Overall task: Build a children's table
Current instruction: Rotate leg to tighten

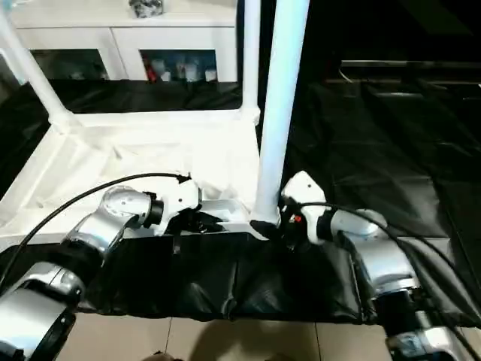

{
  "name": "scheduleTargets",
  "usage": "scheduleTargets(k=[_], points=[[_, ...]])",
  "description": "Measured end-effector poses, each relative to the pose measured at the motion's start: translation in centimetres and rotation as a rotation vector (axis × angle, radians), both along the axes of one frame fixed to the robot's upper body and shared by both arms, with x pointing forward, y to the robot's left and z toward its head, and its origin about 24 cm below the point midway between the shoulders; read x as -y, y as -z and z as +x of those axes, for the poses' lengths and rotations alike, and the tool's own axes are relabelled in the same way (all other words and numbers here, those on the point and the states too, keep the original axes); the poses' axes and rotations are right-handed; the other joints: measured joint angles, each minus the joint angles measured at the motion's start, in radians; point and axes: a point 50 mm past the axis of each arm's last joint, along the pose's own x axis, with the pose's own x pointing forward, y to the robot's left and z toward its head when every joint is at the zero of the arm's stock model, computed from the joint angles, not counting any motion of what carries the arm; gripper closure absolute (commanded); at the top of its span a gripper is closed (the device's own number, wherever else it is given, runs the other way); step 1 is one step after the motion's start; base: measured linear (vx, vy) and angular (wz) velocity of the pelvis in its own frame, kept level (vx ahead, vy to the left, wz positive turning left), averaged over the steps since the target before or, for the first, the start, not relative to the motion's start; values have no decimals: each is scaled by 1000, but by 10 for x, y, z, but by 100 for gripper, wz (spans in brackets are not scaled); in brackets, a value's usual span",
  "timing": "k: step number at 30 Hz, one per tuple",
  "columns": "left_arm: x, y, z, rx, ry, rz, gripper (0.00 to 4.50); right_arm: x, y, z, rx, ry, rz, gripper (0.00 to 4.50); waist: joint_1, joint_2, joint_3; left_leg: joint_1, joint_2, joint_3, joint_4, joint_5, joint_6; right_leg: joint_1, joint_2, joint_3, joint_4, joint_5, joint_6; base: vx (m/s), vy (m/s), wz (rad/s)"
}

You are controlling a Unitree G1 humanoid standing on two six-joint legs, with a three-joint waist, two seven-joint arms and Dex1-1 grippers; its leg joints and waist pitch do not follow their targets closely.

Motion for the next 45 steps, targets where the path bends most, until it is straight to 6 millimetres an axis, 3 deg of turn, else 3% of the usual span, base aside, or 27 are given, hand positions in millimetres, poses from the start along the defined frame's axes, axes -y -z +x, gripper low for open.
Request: scheduleTargets(k=[9, 18, 21, 29, 34, 37, 41, 45], points=[[-4, -3, -1, -5, -7, 7, 450, -9, 2, 6, 17, -53, 18, 164, -11, -3, 1, 0, 0, 1, 0, 0, 0, -3, 0, 0, 0, 0, 0, 0, 0, 0], [-8, -3, -1, -13, -3, 15, 450, -11, 4, 6, 18, -89, 28, 178, -13, -4, 1, 0, 1, 1, 0, 0, 0, -3, 1, 0, 1, 0, 0, 0, 0, 0], [-7, -2, 1, -4, -60, 15, 450, -15, 7, 9, 41, -9, 45, 178, -17, -6, 1, 0, 1, 1, 1, 0, 0, -3, 1, 0, 2, 0, 0, 0, 0, 0], [21, 3, 4, 35, -245, -3, 450, -44, 22, 21, 90, 450, 140, 180, -22, -7, -3, 3, 0, 1, 0, 0, 0, 1, 0, 2, 1, 0, 0, 0, 0, 0], [26, 4, 5, 59, -288, -3, 450, -53, 24, 27, 115, 533, 152, 180, -22, -4, -6, 4, 0, 1, 0, 0, 0, 2, 0, 2, 1, 0, 0, 0, 0, 0], [25, 4, 4, 77, -266, -8, 450, -53, 23, 27, 118, 525, 162, 110, -22, -4, -6, 3, 0, 1, -1, 0, 0, 1, 0, 2, 0, 0, 1, 0, 0, 0], [20, 2, 0, 98, -222, -9, 450, -45, 20, 23, 114, 428, 191, 75, -19, -3, -5, 1, 0, 1, -4, 0, 0, -2, 0, 1, 0, -1, 1, 0, 0, 0], [9, 0, -7, 75, -117, -17, 450, -39, 9, 13, 136, 161, 165, 66, -6, -3, -4, 0, 1, 1, -6, 0, 0, -3, 0, -1, -1, -2, 2, 0, 0, 0]])
